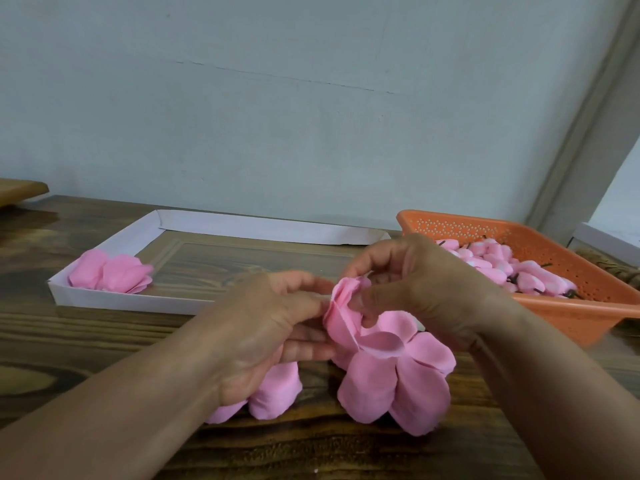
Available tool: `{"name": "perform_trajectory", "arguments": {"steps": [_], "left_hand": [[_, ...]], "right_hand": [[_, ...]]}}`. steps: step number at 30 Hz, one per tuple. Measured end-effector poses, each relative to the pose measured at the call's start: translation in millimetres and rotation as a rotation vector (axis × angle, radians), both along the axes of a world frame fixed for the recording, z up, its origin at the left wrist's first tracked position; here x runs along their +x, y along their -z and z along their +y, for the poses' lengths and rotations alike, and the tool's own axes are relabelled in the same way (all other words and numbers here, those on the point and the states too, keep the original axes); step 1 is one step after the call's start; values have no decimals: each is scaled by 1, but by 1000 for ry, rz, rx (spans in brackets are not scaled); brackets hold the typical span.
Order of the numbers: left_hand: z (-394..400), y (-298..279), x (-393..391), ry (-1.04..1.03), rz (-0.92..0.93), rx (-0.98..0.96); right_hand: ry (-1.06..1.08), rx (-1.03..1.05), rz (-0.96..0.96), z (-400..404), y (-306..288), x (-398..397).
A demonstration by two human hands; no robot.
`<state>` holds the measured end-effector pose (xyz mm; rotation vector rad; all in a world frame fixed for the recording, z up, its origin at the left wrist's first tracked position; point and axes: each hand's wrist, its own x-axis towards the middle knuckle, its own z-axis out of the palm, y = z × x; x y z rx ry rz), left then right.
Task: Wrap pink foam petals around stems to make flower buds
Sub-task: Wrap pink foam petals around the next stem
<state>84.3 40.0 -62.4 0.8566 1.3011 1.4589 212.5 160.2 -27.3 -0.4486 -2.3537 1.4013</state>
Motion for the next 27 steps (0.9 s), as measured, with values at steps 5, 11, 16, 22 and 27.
{"name": "perform_trajectory", "arguments": {"steps": [5,11,16,22,27], "left_hand": [[-2,-1,0,81,40,113],[-1,1,2,132,228,193],[-1,1,3,120,287,215],[-2,3,2,125,402,201],[-2,-1,-5,196,233,242]], "right_hand": [[49,-80,44,6,3,-1],[42,-192,70,13,5,0],[32,-224,81,15,4,0],[9,-218,63,15,6,-1],[-1,-310,82,16,4,0]]}}
